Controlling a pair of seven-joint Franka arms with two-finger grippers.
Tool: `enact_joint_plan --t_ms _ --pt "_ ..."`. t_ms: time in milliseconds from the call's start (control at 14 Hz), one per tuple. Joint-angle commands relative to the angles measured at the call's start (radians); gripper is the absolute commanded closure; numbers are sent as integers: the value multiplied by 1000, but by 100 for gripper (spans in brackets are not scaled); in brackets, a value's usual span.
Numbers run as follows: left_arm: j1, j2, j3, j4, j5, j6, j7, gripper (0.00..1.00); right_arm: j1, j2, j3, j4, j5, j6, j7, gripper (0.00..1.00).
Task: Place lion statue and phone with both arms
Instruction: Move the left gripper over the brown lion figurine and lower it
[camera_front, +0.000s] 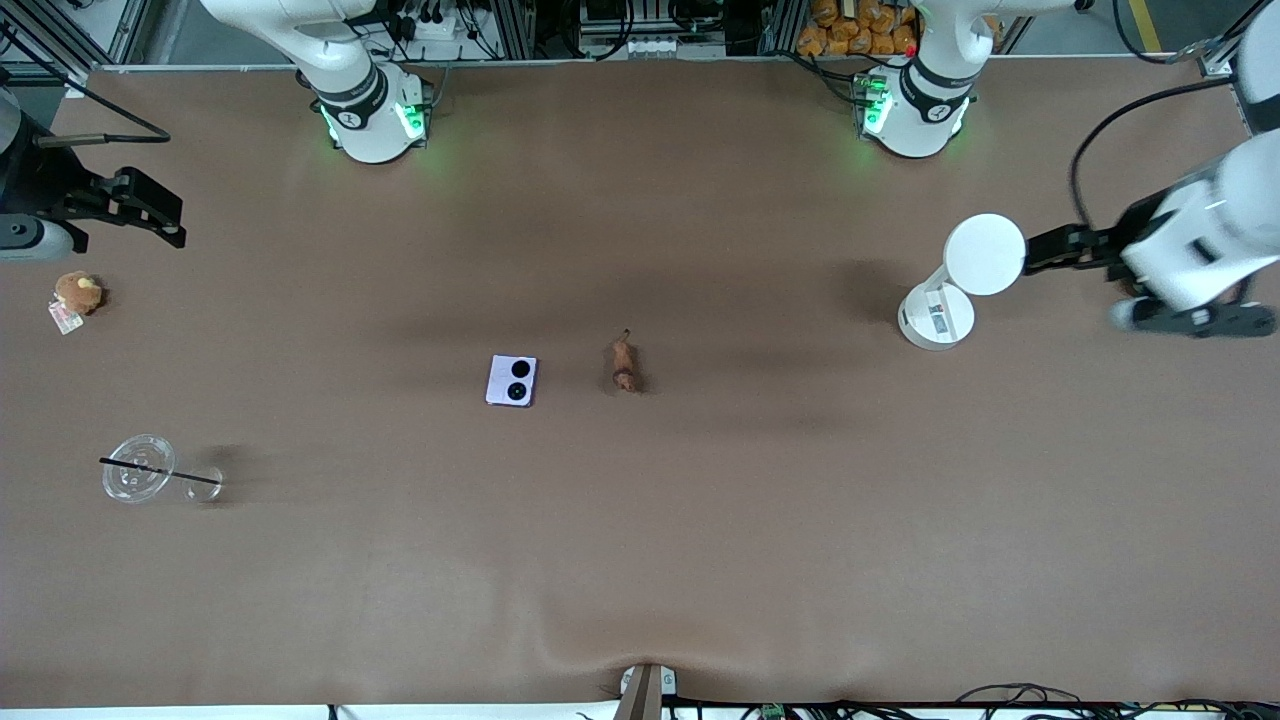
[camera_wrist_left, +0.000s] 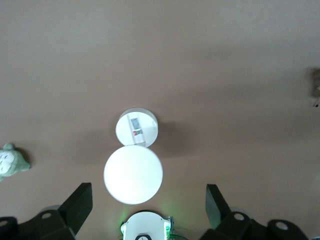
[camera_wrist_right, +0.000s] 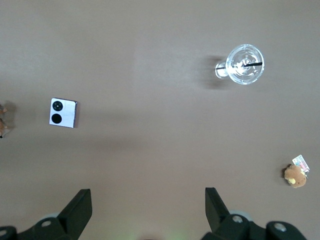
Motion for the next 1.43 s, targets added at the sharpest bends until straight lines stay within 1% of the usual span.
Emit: enact_joint_plan --t_ms 0,143,357,643,929,1071,1143,1286,1357 --pt "-57 77 1 42 8 37 -10 0 35 24 -6 1 19 20 -3 0" --pt "-100 102 -1 42 5 75 -25 0 43 38 -5 1 27 30 -3 0" --pt "-172 154 1 42 -68 138 -144 0 77 53 -5 0 27 57 -2 0" --pt "-315 217 2 43 -70 250 -383 0 118 69 -6 0 26 59 7 0" --pt "-429 292 1 68 -72 325 -552 0 115 73 -6 -2 24 48 6 0" --pt "-505 323 2 68 -69 371 -649 0 115 76 -6 -2 24 47 6 0" --pt "-525 336 2 67 -70 391 -687 0 113 82 -6 -2 24 47 6 0" --pt "-579 370 4 65 -63 425 -703 0 113 96 -6 -2 24 51 6 0" --pt "-600 390 4 62 -61 463 -720 0 113 96 -6 -2 24 50 7 0"
